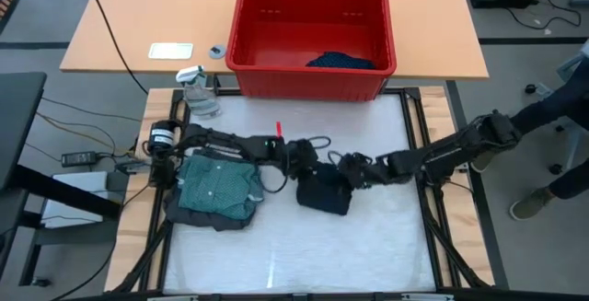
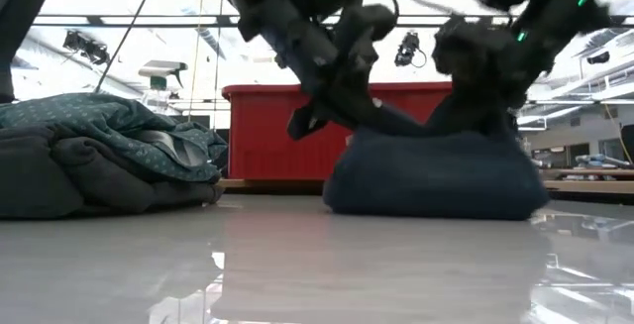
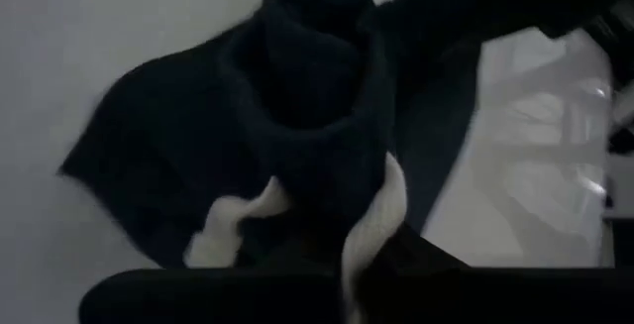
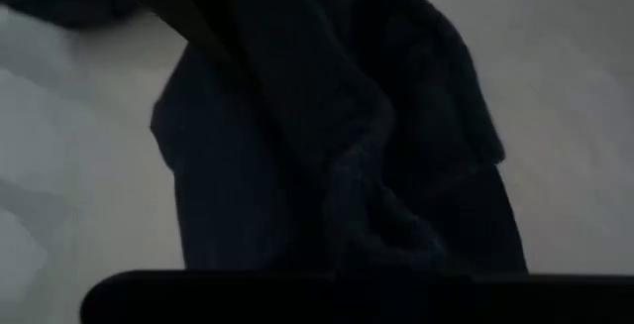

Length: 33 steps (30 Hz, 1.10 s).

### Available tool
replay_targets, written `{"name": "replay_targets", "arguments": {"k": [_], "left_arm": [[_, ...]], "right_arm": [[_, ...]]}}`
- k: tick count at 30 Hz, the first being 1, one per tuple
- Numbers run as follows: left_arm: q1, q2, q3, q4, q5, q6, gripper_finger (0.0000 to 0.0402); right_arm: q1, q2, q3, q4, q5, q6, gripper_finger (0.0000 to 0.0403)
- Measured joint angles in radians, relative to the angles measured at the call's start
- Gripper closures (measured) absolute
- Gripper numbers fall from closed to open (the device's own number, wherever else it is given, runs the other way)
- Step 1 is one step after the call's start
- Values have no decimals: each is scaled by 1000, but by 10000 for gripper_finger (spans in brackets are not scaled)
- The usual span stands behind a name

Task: Fold Laundry from Bin
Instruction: Fold the dark blue short on the table

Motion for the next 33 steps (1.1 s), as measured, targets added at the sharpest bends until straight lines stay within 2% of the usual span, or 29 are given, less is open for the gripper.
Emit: {"name": "replay_targets", "arguments": {"k": [5, 11, 17, 20, 27, 31, 33], "left_arm": [[68, 39, 0, 2, 4, 26, 389], [109, 108, 2, 41, 12, 26, 381], [134, 101, 0, 42, 4, 18, 333], [155, 77, -1, 48, 4, 45, 304], [201, 0, -1, 26, 20, 100, 272], [204, -45, 0, 38, 26, 144, 271], [202, -67, 1, 18, 26, 155, 271]], "right_arm": [[-133, 28, -100, 175, -150, 14, 380], [-212, 32, -122, 153, -177, 104, 332], [-261, -3, -126, 80, -180, 266, 253], [-269, -52, -126, 70, -153, 315, 225], [-271, -185, -123, -33, 15, 343, 218], [-279, -221, -123, -68, -26, 340, 222], [-263, -231, -123, -33, -31, 300, 226]]}}
